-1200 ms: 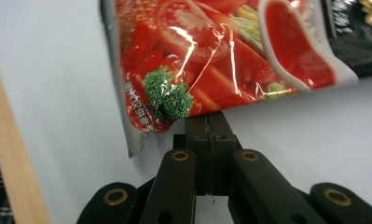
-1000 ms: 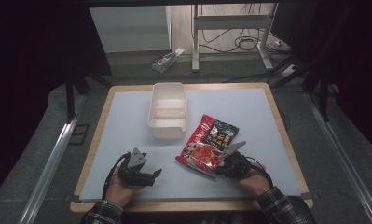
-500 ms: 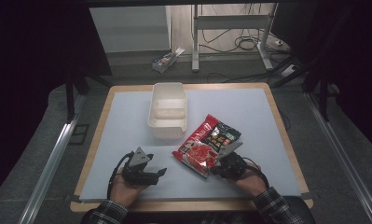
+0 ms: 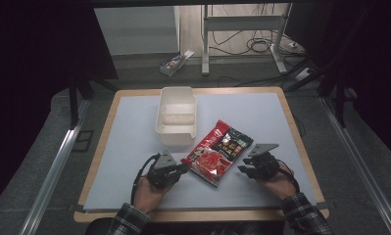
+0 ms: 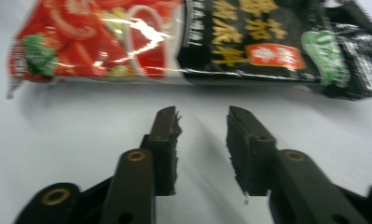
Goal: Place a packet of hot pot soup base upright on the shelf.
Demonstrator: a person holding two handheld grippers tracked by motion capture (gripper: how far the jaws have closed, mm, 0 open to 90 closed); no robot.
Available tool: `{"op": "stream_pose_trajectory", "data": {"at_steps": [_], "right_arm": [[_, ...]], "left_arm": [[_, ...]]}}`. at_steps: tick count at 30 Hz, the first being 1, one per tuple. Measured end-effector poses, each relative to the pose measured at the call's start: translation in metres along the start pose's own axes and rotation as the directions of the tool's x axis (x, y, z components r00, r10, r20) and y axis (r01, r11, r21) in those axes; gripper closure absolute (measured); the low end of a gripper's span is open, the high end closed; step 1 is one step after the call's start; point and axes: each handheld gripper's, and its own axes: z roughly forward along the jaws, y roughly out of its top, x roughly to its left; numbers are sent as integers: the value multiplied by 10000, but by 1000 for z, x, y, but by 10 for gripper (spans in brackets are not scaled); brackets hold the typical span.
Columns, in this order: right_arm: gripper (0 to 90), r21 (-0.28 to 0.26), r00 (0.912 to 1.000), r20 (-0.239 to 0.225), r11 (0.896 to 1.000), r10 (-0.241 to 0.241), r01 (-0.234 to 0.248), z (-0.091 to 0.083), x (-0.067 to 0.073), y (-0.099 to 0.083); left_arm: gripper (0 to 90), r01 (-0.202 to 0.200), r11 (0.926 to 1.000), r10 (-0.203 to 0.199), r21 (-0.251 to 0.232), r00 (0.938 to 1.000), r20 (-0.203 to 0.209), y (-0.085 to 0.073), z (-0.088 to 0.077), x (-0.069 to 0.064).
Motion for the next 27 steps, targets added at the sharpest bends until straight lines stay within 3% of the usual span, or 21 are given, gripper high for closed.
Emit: {"op": "stream_pose_trajectory", "data": {"at_steps": [4, 7, 11, 12, 16, 21, 27], "right_arm": [[506, -124, 9998, 105, 9998, 157, -156, 1, -7, -3], [442, -214, 9995, 159, 9994, 276, -272, 2, -10, -4], [367, -245, 9993, 140, 9991, 357, -353, 3, -12, -5], [315, -254, 9987, 215, 9987, 458, -453, 3, -14, -5], [244, -354, 9982, 269, 9980, 529, -519, 4, -16, -6], [163, -398, 9962, 339, 9961, 803, -789, 5, -21, -9], [102, -406, 9953, 198, 9947, 950, -941, 4, -23, -10]], "left_arm": [[898, -244, 9997, 244, -3, 9988, 423, 10, 18, -6], [899, -194, 9998, 195, -19, 9982, 575, 13, 32, -8], [899, -177, 9998, 171, 128, 9989, 443, 12, 43, -7], [899, -106, 9993, 95, 352, 9994, 330, 7, 49, -6], [900, 58, 9996, -68, 275, 9994, 346, 1, 52, -5], [900, -203, 9993, 201, 300, 9998, 74, -2, 53, -10], [900, -40, 9991, 37, 421, 10000, 69, -8, 53, -11]]}}
